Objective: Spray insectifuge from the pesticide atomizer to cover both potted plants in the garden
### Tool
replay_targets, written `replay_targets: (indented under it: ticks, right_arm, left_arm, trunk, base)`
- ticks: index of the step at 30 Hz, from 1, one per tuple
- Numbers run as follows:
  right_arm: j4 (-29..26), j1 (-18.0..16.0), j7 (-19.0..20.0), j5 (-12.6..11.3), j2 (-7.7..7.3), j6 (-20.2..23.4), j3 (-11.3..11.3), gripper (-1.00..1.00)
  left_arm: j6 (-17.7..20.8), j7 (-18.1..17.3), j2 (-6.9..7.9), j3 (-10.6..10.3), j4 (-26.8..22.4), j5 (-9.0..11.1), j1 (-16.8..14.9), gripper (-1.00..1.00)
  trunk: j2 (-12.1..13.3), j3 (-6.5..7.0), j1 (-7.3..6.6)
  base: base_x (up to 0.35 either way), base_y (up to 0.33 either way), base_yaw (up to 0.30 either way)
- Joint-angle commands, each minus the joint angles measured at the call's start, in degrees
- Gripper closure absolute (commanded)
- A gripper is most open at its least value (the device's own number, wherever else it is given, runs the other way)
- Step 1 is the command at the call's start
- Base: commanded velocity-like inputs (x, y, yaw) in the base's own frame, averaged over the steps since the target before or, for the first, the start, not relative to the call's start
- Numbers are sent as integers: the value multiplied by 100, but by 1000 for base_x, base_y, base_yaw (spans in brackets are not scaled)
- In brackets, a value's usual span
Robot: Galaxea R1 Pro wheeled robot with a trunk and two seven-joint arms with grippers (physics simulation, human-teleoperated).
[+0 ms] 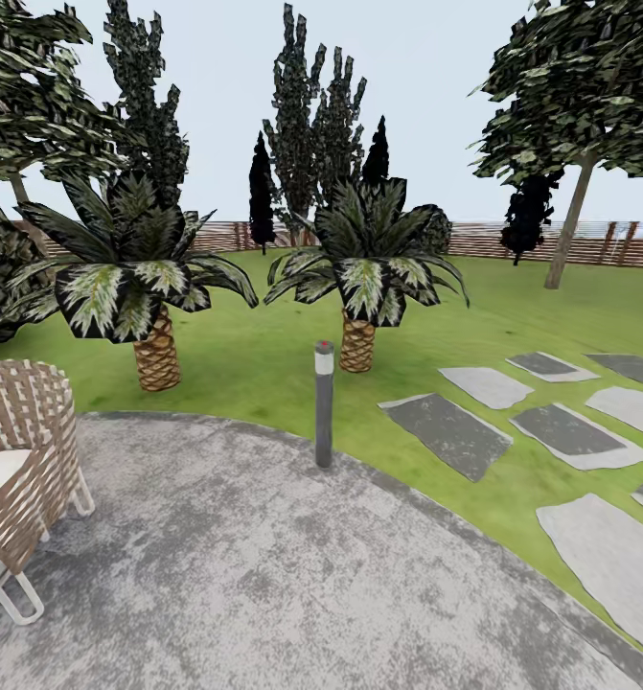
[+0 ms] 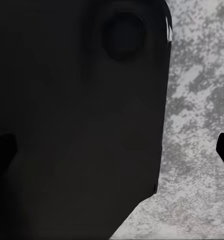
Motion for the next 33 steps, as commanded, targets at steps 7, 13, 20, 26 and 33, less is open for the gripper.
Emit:
replay_targets:
  ticks: [7, 13, 20, 26, 33]
  right_arm:
    - [-133, -117, -31, 18, 112, -57, 8, -100]
    - [-329, -315, -26, 26, 42, -250, -9, -100]
    - [-556, -340, -35, 24, -100, -475, -27, -100]
    - [-750, -343, -29, 11, -115, -668, -35, -100]
    - [-2932, -345, -26, 15, -165, -1738, -35, -100]
  left_arm:
    - [-42, -13, 24, 13, -168, 5, -135, -100]
    - [-235, -13, 158, 20, -360, 39, -126, -100]
    - [-460, -11, 260, 26, -586, 54, -132, -100]
    - [-653, -9, 277, 26, -781, 55, -230, -100]
    - [-1661, -10, 260, 29, -2176, 57, -548, -100]
  trunk:
    - [-2, -3, 0]
    - [-2, -3, 0]
    - [-2, -3, 0]
    - [-2, -3, 0]
    - [-2, -3, 0]
  base:
    - [0, 0, 0]
    - [0, 0, 0]
    - [-65, 62, 0]
    - [-192, 208, 0]
    - [-171, 253, 0]
